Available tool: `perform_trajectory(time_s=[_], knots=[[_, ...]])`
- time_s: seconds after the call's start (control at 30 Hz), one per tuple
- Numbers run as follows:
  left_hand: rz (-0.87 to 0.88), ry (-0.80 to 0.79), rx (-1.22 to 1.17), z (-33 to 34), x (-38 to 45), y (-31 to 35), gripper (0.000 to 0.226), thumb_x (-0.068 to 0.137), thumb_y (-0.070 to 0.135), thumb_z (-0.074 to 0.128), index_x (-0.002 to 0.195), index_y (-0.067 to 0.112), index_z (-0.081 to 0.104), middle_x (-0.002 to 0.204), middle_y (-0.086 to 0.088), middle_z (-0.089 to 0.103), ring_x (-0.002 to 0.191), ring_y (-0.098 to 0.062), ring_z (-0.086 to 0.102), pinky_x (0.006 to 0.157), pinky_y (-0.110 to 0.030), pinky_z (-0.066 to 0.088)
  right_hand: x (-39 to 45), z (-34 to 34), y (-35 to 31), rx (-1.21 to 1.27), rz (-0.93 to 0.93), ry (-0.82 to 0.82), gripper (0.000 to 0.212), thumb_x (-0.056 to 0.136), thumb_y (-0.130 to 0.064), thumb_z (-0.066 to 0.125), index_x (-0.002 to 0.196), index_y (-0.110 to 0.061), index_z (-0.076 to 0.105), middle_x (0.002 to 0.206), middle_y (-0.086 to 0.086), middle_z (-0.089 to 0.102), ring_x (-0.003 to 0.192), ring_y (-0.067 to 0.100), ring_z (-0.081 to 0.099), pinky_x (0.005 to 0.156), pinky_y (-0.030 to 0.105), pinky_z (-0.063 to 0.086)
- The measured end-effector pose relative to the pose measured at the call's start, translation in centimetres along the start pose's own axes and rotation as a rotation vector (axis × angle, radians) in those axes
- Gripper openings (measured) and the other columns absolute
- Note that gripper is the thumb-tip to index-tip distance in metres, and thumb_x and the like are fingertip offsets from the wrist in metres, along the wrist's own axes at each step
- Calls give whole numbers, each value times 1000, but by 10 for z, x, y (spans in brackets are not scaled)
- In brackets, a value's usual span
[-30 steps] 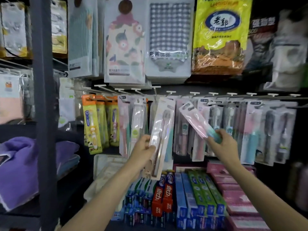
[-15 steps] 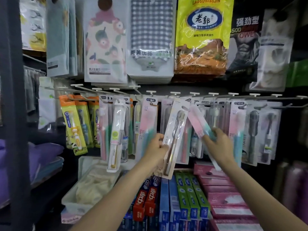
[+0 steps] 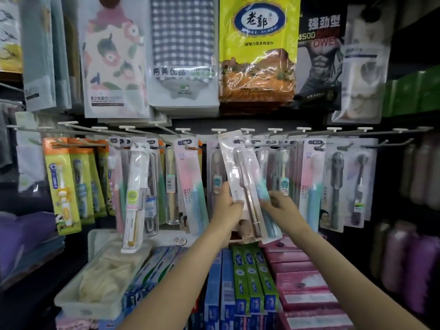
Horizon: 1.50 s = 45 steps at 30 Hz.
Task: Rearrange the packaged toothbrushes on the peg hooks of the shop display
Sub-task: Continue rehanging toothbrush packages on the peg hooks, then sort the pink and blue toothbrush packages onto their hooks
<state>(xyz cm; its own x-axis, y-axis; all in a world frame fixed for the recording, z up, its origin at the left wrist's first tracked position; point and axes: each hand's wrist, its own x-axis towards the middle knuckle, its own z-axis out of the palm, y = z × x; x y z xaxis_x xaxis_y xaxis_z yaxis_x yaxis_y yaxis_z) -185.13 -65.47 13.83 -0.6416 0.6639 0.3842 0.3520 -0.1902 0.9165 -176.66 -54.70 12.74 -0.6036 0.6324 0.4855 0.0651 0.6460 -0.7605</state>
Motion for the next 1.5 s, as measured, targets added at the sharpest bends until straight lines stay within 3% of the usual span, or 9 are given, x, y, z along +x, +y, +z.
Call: perform_trajectory(time_s=[0.2, 0.37, 0.6, 0.77, 0.97, 1.07, 1.17, 1.3, 1.5], knots=[[1, -85, 190, -19, 6, -3, 59, 93, 1, 42, 143, 26, 23, 135, -2, 43, 119, -19, 45, 101, -39, 39, -1, -13, 7, 7, 19, -121, 44, 95, -16, 48, 138, -10, 40, 132, 8, 49, 124, 23, 46, 103, 33, 38], [3, -163, 338, -19, 9, 13, 58, 92, -3, 40, 141, 22, 22, 107, -1, 49, 95, -15, 49, 70, -24, 44, 5, -11, -1, 75, 8, -165, 45, 94, -6, 48, 138, -12, 38, 134, 8, 48, 117, 21, 49, 95, 31, 42], [-30, -191, 638, -18, 5, 8, 50, 95, 9, 44, 140, 7, 22, 135, -15, 44, 123, -29, 44, 101, -36, 38, 8, -3, -2, -32, 23, -19, 46, 90, 6, 41, 133, -9, 42, 127, 10, 54, 108, 20, 50, 87, 31, 42], [246, 221, 611, -48, -13, -9, 19, 92, 10, 49, 110, 14, 49, 106, 2, 55, 93, -10, 52, 81, -22, 45, -5, 3, -37, -157, -232, 283, 30, 89, 6, 46, 116, -3, 55, 108, 8, 58, 94, 16, 51, 81, 26, 39], [569, 585, 1135, -142, -18, -34, 38, 69, 3, 63, 105, 16, 65, 119, -6, 58, 116, -27, 43, 99, -48, 31, -29, 91, -101, -132, -539, -9, 40, 91, 4, 43, 127, -11, 49, 120, -2, 53, 110, 8, 51, 90, 6, 38], [657, 472, 1467, -184, -12, -50, 35, 60, 21, 77, 95, 22, 71, 133, -1, 53, 130, -29, 30, 103, -56, 18, -6, 146, -116, -438, -622, -153, 50, 89, 4, 46, 138, -6, 39, 148, 9, 29, 135, 23, 30, 110, 25, 26], [754, 358, 1613, -215, -5, -59, 31, 58, 22, 78, 89, 20, 74, 139, -2, 49, 135, -32, 26, 106, -58, 14, 23, 181, -120, -677, -489, -86, 42, 88, -1, 50, 130, -5, 43, 146, 14, 20, 127, 31, 34, 102, 38, 39], [777, 315, 1535, -226, 2, -60, 28, 55, 19, 80, 83, 18, 75, 134, -5, 53, 132, -37, 36, 95, -57, 40, 41, 199, -119, -664, -187, -46, 51, 92, -2, 42, 141, -13, 30, 144, 21, 22, 127, 39, 34, 98, 42, 39], [904, 158, 1295, -230, 6, -70, 36, 65, 17, 72, 101, 18, 67, 143, -5, 42, 135, -29, 23, 96, -57, 42, 37, 202, -112, -630, -149, -125, 62, 92, 0, 41, 146, -22, 21, 140, 21, 25, 116, 40, 47, 92, 41, 43]])
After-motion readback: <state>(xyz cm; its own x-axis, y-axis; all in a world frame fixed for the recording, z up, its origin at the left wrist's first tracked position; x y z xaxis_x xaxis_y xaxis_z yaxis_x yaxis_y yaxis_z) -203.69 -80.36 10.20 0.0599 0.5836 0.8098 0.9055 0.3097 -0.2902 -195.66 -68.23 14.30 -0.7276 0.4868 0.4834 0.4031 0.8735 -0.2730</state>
